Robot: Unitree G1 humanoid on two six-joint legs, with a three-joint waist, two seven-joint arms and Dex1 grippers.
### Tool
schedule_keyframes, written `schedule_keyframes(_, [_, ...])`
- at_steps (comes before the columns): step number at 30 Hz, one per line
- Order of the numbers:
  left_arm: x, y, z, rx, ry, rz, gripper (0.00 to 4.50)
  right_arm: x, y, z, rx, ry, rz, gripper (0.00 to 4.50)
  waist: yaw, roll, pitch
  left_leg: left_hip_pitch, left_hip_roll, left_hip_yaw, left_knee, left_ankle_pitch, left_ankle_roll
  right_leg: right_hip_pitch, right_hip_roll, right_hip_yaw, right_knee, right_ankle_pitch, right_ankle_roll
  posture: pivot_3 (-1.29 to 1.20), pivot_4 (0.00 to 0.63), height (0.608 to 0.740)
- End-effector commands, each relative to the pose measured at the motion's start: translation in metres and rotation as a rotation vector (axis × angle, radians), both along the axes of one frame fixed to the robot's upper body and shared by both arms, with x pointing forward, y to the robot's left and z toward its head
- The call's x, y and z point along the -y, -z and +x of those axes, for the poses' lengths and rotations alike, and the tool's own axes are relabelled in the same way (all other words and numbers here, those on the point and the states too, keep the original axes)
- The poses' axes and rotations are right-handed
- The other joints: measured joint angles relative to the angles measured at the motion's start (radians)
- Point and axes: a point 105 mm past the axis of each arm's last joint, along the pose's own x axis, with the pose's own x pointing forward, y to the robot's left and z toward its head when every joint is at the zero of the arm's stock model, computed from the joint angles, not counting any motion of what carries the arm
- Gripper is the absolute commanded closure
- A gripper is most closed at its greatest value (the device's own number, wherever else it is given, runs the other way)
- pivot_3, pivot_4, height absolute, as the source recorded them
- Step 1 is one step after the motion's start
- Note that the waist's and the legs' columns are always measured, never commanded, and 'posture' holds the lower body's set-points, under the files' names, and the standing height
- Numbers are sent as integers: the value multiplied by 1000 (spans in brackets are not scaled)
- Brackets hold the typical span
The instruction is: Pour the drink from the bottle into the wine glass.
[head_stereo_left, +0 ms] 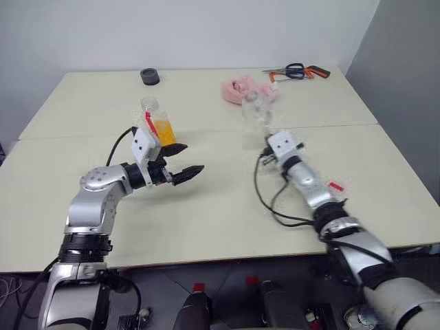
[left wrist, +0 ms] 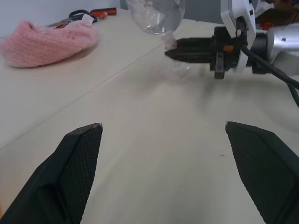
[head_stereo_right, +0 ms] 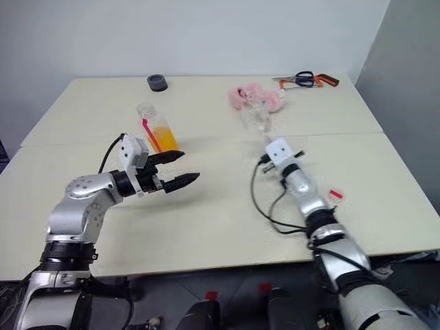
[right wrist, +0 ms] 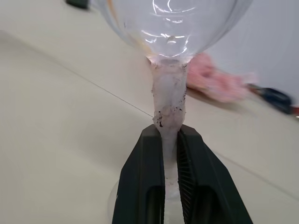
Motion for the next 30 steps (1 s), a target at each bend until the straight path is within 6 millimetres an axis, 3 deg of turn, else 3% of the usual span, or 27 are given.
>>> schedule_keyframes(1, [-4,-16,-11,18,14,-10,0,-7,-15,3,-7,-17,136,4394,9,0,0,0,0,0,0,0,0,0,0,0,0,0,0,0,150,740])
schedule_keyframes(6, [-10,-19,-17,8,15,8,0,-27,3,-5,-90,-70,214,4394,20,0,0,0,0,0,0,0,1,0,0,0,0,0,0,0,150,740])
schedule_keyframes(10, [-14,-24,-18,22,-4,12,0,-34,23,-13,-128,-97,173,4394,19,0,0,1,0,0,0,-1,1,0,1,0,0,0,0,0,150,740])
schedule_keyframes(15, [-11,-27,-20,29,11,13,0,-29,40,-19,-146,-94,130,4394,19,0,0,2,0,0,-1,-1,1,0,1,0,0,0,0,0,150,740])
schedule_keyframes(20, [-1,-28,-22,30,54,13,0,-25,43,-22,-138,-97,122,4394,19,0,0,2,0,0,-1,-1,1,1,1,1,0,0,0,0,150,740])
schedule_keyframes(30, [11,-40,-22,89,80,0,0,-23,39,-21,-121,-101,118,1086,20,0,0,2,0,0,0,-1,1,1,1,1,0,0,0,0,150,740])
